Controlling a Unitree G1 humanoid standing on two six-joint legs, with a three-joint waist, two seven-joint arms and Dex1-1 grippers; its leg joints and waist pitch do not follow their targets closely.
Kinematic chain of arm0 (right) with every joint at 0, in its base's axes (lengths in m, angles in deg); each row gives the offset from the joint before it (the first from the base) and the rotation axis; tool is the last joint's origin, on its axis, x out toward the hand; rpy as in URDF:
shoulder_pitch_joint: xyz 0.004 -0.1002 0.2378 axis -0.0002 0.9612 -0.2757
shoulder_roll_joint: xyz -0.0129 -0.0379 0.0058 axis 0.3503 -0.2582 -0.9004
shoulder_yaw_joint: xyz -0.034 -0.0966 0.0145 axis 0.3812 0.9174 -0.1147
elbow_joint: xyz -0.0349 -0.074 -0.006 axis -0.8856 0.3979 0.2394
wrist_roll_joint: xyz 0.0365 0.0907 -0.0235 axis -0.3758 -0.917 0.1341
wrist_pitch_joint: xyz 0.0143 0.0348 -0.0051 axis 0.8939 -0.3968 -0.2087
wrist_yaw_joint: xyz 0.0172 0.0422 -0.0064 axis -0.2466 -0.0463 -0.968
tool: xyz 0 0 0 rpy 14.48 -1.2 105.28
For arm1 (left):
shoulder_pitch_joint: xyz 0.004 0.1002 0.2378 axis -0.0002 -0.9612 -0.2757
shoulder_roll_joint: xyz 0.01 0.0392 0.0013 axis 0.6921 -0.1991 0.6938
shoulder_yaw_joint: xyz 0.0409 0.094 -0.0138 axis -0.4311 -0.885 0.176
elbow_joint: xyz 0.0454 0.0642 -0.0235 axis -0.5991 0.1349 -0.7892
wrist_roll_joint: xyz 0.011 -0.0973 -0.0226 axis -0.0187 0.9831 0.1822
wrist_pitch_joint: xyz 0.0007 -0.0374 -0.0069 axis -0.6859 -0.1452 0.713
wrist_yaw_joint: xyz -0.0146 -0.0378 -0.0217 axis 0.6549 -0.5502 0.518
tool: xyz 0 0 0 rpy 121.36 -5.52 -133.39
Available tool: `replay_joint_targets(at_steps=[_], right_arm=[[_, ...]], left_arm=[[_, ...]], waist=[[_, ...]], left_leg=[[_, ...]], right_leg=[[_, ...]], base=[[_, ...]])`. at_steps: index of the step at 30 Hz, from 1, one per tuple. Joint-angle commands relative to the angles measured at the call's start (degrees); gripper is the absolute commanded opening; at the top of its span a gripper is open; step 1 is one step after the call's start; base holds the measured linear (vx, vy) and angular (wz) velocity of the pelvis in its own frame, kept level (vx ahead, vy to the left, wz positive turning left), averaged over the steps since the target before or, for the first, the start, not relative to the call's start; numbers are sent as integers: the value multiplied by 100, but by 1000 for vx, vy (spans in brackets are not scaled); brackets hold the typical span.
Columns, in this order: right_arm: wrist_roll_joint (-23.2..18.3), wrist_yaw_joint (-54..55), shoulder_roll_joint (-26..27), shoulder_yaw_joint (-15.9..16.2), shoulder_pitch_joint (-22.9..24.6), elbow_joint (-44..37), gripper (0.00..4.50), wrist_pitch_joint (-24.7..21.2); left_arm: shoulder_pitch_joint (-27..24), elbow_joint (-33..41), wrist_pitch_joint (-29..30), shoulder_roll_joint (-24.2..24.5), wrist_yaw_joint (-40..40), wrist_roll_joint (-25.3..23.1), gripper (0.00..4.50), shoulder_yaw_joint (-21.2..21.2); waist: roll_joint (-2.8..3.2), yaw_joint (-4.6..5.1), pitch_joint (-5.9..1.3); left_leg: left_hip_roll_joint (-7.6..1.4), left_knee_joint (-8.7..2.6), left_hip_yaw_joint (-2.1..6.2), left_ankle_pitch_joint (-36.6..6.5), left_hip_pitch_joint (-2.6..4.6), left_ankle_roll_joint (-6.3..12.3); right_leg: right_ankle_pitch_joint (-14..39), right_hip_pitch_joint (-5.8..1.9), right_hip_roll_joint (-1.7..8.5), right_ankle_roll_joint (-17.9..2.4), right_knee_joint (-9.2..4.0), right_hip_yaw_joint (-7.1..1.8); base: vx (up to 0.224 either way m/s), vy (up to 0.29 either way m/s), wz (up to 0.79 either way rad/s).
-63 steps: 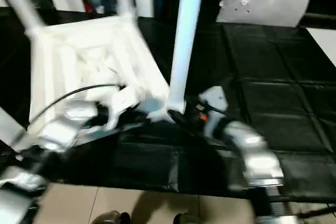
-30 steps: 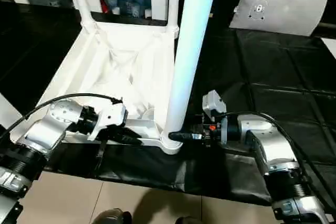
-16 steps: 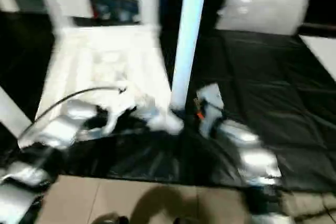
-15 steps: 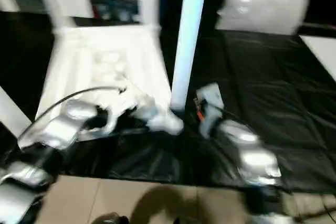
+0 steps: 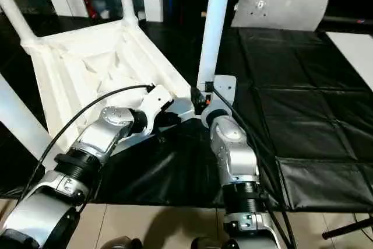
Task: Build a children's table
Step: Rotate leg to tighten
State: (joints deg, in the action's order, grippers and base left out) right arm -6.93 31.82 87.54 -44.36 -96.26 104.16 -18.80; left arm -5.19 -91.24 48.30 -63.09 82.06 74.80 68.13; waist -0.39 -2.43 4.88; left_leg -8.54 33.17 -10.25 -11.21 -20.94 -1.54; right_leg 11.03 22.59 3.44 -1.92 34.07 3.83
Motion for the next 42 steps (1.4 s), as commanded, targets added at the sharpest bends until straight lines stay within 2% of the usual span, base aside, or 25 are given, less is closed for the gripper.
replay_joint_targets(at_steps=[1,5,6,7,8,9,10,11,12,15,16,19,20,23,26,29,30,42], right_arm=[[-271,-497,380,628,113,265,287,-251],[-312,-639,272,607,148,219,299,-179],[-464,-1555,-397,592,315,3,299,-21],[-570,-2224,-884,583,435,-153,316,89],[-636,-2933,-1371,640,528,-267,323,223],[-692,-3540,-1765,693,571,-312,334,320],[-738,-3688,-1842,682,567,-322,344,302],[-790,-3874,-1934,662,556,-325,354,289],[-829,-4035,-2015,646,544,-324,361,284],[-927,-4636,-2336,658,490,-270,377,311],[-975,-4792,-2424,692,481,-253,392,336],[-1132,-5421,-2756,887,471,-214,410,389],[-1170,-5775,-2927,1016,464,-176,410,461],[-1207,-6511,-3107,1139,419,-82,410,497],[-1218,-6753,-3171,1199,390,-52,372,516],[-1247,-7044,-3285,1343,342,-33,351,490],[-1267,-7104,-3318,1404,324,-25,341,485],[-1239,-7387,-3322,1526,191,245,239,589]], left_arm=[[167,193,-232,-267,-90,85,0,-131],[91,261,-266,-171,53,88,0,-174],[-143,431,-467,240,632,119,0,-289],[-308,550,-610,537,1047,141,0,-370],[-448,643,-812,823,1496,161,0,-472],[-544,693,-978,1060,1859,154,0,-567],[-555,682,-1063,1120,1945,143,0,-593],[-569,668,-1174,1193,2070,146,0,-621],[-582,660,-1248,1254,2182,157,0,-640],[-597,658,-1393,1454,2586,223,0,-676],[-606,682,-1435,1503,2714,274,0,-684],[-632,770,-1558,1686,3146,443,0,-717],[-636,801,-1636,1786,3358,498,0,-754],[-614,768,-1802,1923,3686,513,0,-792],[-602,748,-1848,1957,3794,512,0,-798],[-587,738,-1905,2013,3883,491,0,-833],[-586,739,-1924,2031,3892,491,0,-847],[-661,757,-1992,2072,3978,522,0,-856]], waist=[[6,-26,-332],[16,-21,-323],[14,-23,-324],[3,-55,-331],[2,-67,-351],[-3,-50,-357],[-4,-48,-353],[-12,-47,-351],[8,-57,-357],[20,-111,-339],[24,-147,-350],[39,-191,-347],[14,-220,-361],[8,-283,-363],[-7,-304,-355],[-25,-314,-360],[-42,-320,-361],[-34,-395,-383]], left_leg=[[-492,-405,198,-552,54,433],[-505,-429,203,-741,66,311],[-506,-428,205,-748,62,311],[-503,-398,208,-706,27,451],[-514,-380,222,-635,8,516],[-513,-359,201,-436,4,653],[-509,-337,176,-395,21,762],[-492,-333,177,-382,4,799],[-501,-333,177,-400,-1,814],[-538,-347,170,-604,53,653],[-550,-344,161,-574,85,609],[-569,-347,159,-517,82,597],[-568,-338,151,-490,77,610],[-553,-315,134,-487,49,677],[-561,-319,140,-539,43,651],[-559,-318,137,-523,48,617],[-559,-316,136,-491,47,624],[-551,-291,132,-324,50,706]], right_leg=[[535,-283,637,-1312,-381,-378],[731,-270,624,-1290,-391,-379],[712,-273,632,-1289,-390,-381],[527,-336,653,-1242,-377,-381],[345,-366,658,-1223,-345,-374],[-75,-354,624,-1290,-294,-375],[-273,-313,629,-1415,-286,-380],[-269,-322,627,-1461,-282,-369],[-158,-321,640,-1495,-289,-360],[444,-285,633,-1510,-340,-358],[395,-269,619,-1550,-322,-357],[193,-264,605,-1601,-276,-344],[119,-280,609,-1606,-260,-340],[122,-288,629,-1610,-251,-336],[393,-276,636,-1557,-274,-333],[519,-273,634,-1534,-284,-335],[502,-272,629,-1524,-277,-337],[399,-260,629,-1539,-255,-323]], base=[[0,0,0],[0,0,0],[0,0,0],[0,0,0],[0,0,0],[0,0,0],[0,0,0],[0,0,0],[0,0,0],[0,0,0],[0,0,0],[0,0,0],[0,0,0],[0,0,0],[0,0,0],[0,0,0],[0,0,0],[0,0,0]])
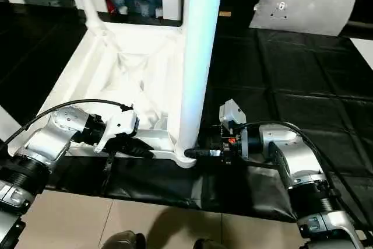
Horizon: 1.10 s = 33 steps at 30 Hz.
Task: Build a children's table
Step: Rotate leg to tighten
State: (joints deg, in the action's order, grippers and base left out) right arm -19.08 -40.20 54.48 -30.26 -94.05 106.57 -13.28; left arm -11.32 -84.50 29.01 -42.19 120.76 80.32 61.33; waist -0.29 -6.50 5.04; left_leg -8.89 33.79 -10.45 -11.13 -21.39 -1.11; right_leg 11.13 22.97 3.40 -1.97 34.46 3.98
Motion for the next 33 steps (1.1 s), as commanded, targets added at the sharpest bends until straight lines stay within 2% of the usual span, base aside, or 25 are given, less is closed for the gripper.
replay_joint_targets(at_steps=[1,4,5,9,10,11,14,15,16,18,19,20,21,22,23,24,25,26,27,28,29,30,31,32,33], right_arm=[[-25,-191,-17,122,-36,17,231,44],[-13,-211,-13,136,-56,61,204,74],[-6,-205,2,159,-30,18,201,60],[-76,-147,36,160,70,-150,193,-114],[-236,-38,86,130,208,-387,193,-422],[-300,168,159,147,356,-615,193,-655],[-195,739,417,186,546,-845,193,-780],[-135,940,513,198,585,-889,193,-803],[12,1322,708,211,605,-882,193,-791],[191,2006,1095,174,598,-836,193,-879],[194,2450,1416,102,576,-803,192,-999],[184,2866,1732,30,552,-785,191,-1123],[199,3221,2004,-11,524,-760,190,-1231],[246,3509,2211,-16,506,-763,190,-1317],[357,3874,2436,-19,460,-706,190,-1352],[432,4099,2569,-24,417,-645,190,-1362],[588,4681,2929,-53,283,-447,190,-1367],[614,4789,2998,-61,251,-401,190,-1360],[663,4997,3135,-75,177,-290,190,-1326],[719,5274,3306,-115,99,-180,190,-1306],[758,5445,3413,-144,52,-114,190,-1295],[839,5752,3580,-223,-54,15,190,-1270],[894,5953,3688,-279,-123,98,190,-1257],[876,5997,3765,-325,-189,171,190,-1208],[924,6058,3820,-344,-231,199,225,-1162]], left_arm=[[-51,82,-67,-17,107,-29,0,-175],[-52,73,-72,-19,94,-35,0,-173],[-60,83,-52,-16,48,-52,0,-161],[-93,132,40,-33,-33,-36,0,-113],[-139,233,210,-96,-108,43,0,-57],[-183,327,358,-170,-230,87,0,-13],[-208,405,623,-332,-539,69,0,29],[-206,411,707,-389,-652,53,0,42],[-188,412,919,-480,-862,-14,0,46],[-147,408,1260,-692,-1251,-62,0,103],[-111,408,1487,-879,-1506,-40,0,164],[-69,399,1632,-1044,-1730,-45,0,201],[-16,355,1732,-1197,-1973,-78,0,237],[27,323,1813,-1321,-2158,-111,0,264],[87,259,1889,-1460,-2372,-145,0,301],[139,191,1911,-1551,-2547,-178,0,334],[292,20,1996,-1794,-2974,-225,0,441],[322,-11,2015,-1839,-3050,-230,0,461],[394,-84,2023,-1944,-3283,-256,0,523],[459,-128,2087,-2059,-3492,-260,0,591],[497,-149,2129,-2129,-3621,-265,0,633],[544,-174,2164,-2214,-3802,-316,0,673],[572,-184,2190,-2265,-3904,-353,0,695],[597,-193,2193,-2287,-3915,-385,0,680],[612,-183,2219,-2310,-3938,-411,0,679]], waist=[[-47,13,-399],[-50,15,-399],[-27,8,-410],[-31,6,-412],[-27,-11,-410],[-53,-1,-421],[-44,-1,-404],[-40,21,-364],[-59,52,-327],[-49,72,-289],[-48,146,-239],[-48,179,-223],[-58,251,-203],[-58,321,-224],[-25,336,-246],[-28,378,-245],[-14,436,-264],[-3,464,-261],[-6,480,-259],[13,518,-277],[10,517,-282],[26,521,-272],[18,530,-271],[2,521,-292],[6,513,-306]], left_leg=[[-518,-356,153,-360,97,643],[-519,-357,156,-370,91,621],[-520,-354,159,-360,98,617],[-521,-350,158,-317,95,636],[-530,-353,160,-270,99,649],[-531,-350,158,-236,97,665],[-525,-367,162,-374,101,593],[-517,-393,165,-589,99,483],[-502,-417,173,-914,114,328],[-491,-441,190,-1206,143,161],[-469,-474,241,-1644,177,-64],[-460,-485,269,-1793,182,-121],[-438,-490,313,-2039,182,-219],[-430,-502,348,-2183,196,-291],[-436,-504,366,-2222,206,-309],[-440,-520,371,-2232,193,-303],[-441,-549,379,-2179,151,-266],[-445,-544,365,-2204,175,-273],[-442,-546,378,-2251,184,-278],[-456,-570,392,-2205,145,-280],[-463,-575,387,-2169,140,-274],[-467,-579,380,-2173,149,-273],[-459,-569,349,-2212,180,-268],[-452,-555,330,-2069,181,-239],[-451,-551,309,-1833,157,-171]], right_leg=[[435,-298,628,-1528,-296,-337],[450,-304,628,-1516,-291,-338],[432,-306,631,-1520,-287,-337],[292,-309,627,-1553,-275,-337],[241,-313,621,-1549,-271,-341],[205,-319,622,-1559,-259,-340],[501,-298,631,-1497,-298,-339],[883,-283,638,-1428,-357,-346],[1501,-274,656,-1287,-431,-358],[2179,-249,674,-1127,-503,-368],[3163,-228,685,-849,-593,-353],[3482,-218,688,-739,-626,-331],[4016,-214,707,-506,-686,-293],[4193,-215,704,-346,-726,-262],[4119,-222,715,-335,-726,-254],[3992,-224,699,-342,-732,-255],[3592,-252,680,-398,-716,-248],[3494,-216,678,-451,-720,-258],[3452,-215,681,-475,-723,-247],[3113,-269,683,-551,-694,-240],[2958,-274,683,-581,-687,-247],[2837,-253,675,-622,-677,-261],[2690,-215,669,-705,-681,-284],[2454,-231,680,-794,-656,-305],[2175,-262,684,-866,-627,-323]], base=[[0,0,0],[0,0,0],[0,0,0],[0,0,0],[0,0,0],[0,0,0],[0,0,0],[0,0,0],[0,0,0],[-28,-5,-2],[-55,-9,-3],[-62,1,-11],[-58,16,-16],[-58,16,-16],[0,0,0],[0,0,0],[0,0,0],[0,0,0],[0,0,0],[0,0,0],[0,0,0],[0,0,0],[0,0,0],[0,0,0],[0,0,0]])
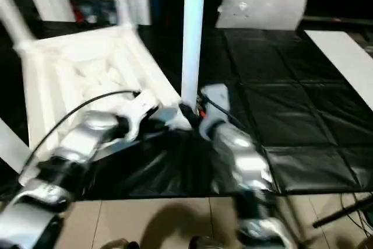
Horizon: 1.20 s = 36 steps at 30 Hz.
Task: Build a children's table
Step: Rotate leg to tighten
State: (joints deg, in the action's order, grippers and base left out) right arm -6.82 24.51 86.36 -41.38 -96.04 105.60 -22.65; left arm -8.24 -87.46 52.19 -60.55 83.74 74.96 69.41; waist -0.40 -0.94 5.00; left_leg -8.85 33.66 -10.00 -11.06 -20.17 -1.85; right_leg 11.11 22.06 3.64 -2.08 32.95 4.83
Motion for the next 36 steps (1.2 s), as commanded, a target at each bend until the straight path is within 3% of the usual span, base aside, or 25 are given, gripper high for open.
replay_joint_targets(at_steps=[1,8,10,11,13,14,15,17,22,26,29,36], right_arm=[[-250,-350,660,769,-40,287,246,-155],[-93,-743,83,725,279,33,306,295],[-143,-1073,-209,659,386,-92,313,452],[-177,-1238,-366,612,428,-148,320,521],[-355,-1911,-864,508,524,-316,347,669],[-355,-1911,-864,508,524,-316,347,669],[-435,-2382,-1193,502,574,-386,353,765],[-498,-2748,-1460,474,587,-394,375,808],[-759,-3814,-2051,500,534,-354,404,936],[-862,-4635,-2418,658,480,-277,404,1189],[-986,-5571,-2760,875,369,-102,404,1340],[-934,-6429,-2977,1198,83,334,348,1588]], left_arm=[[303,143,-77,-473,-218,114,0,-142],[43,402,-94,-61,227,40,0,-331],[-82,512,-137,126,404,18,0,-382],[-145,559,-187,230,517,6,0,-417],[-323,690,-422,562,932,-23,0,-540],[-323,690,-422,562,932,-23,0,-540],[-414,767,-611,747,1210,-7,0,-592],[-492,822,-882,927,1525,25,0,-663],[-572,841,-1496,1343,2212,71,0,-892],[-619,869,-1706,1500,2737,276,0,-914],[-608,828,-2000,1661,3239,373,0,-1018],[-498,690,-2384,1807,3838,411,0,-1222]], waist=[[14,-62,-319],[-8,-167,-370],[5,-197,-403],[5,-197,-403],[19,-203,-441],[23,-206,-444],[24,-207,-442],[20,-230,-430],[49,-329,-385],[50,-410,-400],[20,-443,-411],[-5,-553,-423]], left_leg=[[-452,-521,235,-1541,17,-14],[-436,-463,162,-731,-22,342],[-454,-435,158,-439,-46,447],[-454,-435,158,-439,-46,447],[-462,-394,147,-219,-47,655],[-467,-389,149,-178,-53,696],[-476,-381,146,-130,-54,755],[-485,-381,152,-221,-54,782],[-522,-416,132,-801,31,479],[-538,-410,128,-756,26,416],[-525,-395,126,-757,12,463],[-535,-371,112,-621,5,519]], right_leg=[[1824,-191,658,-915,-449,-417],[1180,-246,645,-1054,-373,-406],[670,-270,619,-1156,-301,-391],[670,-270,619,-1156,-301,-391],[-53,-292,595,-1345,-218,-370],[-152,-292,598,-1387,-204,-362],[-259,-284,594,-1456,-194,-350],[-152,-291,605,-1456,-212,-341],[873,-226,596,-1322,-322,-345],[741,-229,597,-1314,-275,-344],[721,-252,605,-1376,-254,-323],[824,-228,609,-1357,-242,-324]], base=[[0,0,0],[0,0,0],[0,0,0],[0,0,0],[0,0,0],[0,0,0],[0,0,0],[0,0,0],[0,0,0],[0,0,0],[0,0,0],[0,0,0]])
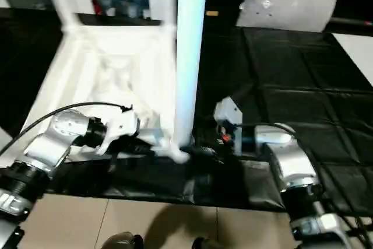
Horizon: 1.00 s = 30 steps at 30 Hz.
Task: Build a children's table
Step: Rotate leg to tighten
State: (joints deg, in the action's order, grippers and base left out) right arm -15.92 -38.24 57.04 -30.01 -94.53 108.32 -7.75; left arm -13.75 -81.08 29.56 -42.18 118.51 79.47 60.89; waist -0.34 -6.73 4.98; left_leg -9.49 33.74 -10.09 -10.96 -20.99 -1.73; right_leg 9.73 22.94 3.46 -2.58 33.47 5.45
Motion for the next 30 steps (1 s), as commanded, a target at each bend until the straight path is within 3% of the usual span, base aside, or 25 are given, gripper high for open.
replay_joint_targets(at_steps=[1,10,12,15,22,28,30], right_arm=[[-11,-192,-38,86,-97,102,343,120],[-114,-681,-42,250,-222,292,265,33],[-134,-745,-54,273,-218,294,261,4],[-154,-796,-60,287,-215,302,222,-36],[-249,-897,-68,354,-56,85,198,-306],[-597,3,372,156,376,-582,196,-1035],[-412,861,775,149,566,-833,196,-1136]], left_arm=[[55,65,-126,-25,402,-36,0,-384],[109,-58,-289,-21,579,-53,0,-421],[111,-68,-301,-17,595,-52,0,-421],[108,-69,-305,-9,606,-49,0,-421],[76,-56,-249,3,578,-33,0,-393],[19,97,259,-222,263,235,0,-176],[-4,184,539,-435,-122,248,0,-90]], waist=[[-4,17,-418],[-18,-5,-425],[-12,-22,-429],[-16,-31,-436],[-13,-80,-428],[-10,-93,-411],[-14,-67,-366]], left_leg=[[-478,-381,121,-658,99,488],[-467,-374,122,-715,89,435],[-474,-372,126,-614,81,468],[-472,-364,125,-581,80,492],[-478,-368,125,-617,91,460],[-488,-390,128,-674,95,398],[-460,-415,144,-963,87,238]], right_leg=[[1021,-305,629,-1302,-300,-387],[1212,-310,633,-1228,-313,-384],[1092,-311,629,-1241,-299,-382],[989,-314,625,-1273,-284,-378],[1061,-304,623,-1240,-290,-381],[1161,-297,628,-1191,-312,-390],[1806,-286,659,-1025,-381,-391]], base=[[0,0,0],[0,0,0],[0,0,0],[0,0,0],[0,0,0],[0,0,0],[0,0,0]])
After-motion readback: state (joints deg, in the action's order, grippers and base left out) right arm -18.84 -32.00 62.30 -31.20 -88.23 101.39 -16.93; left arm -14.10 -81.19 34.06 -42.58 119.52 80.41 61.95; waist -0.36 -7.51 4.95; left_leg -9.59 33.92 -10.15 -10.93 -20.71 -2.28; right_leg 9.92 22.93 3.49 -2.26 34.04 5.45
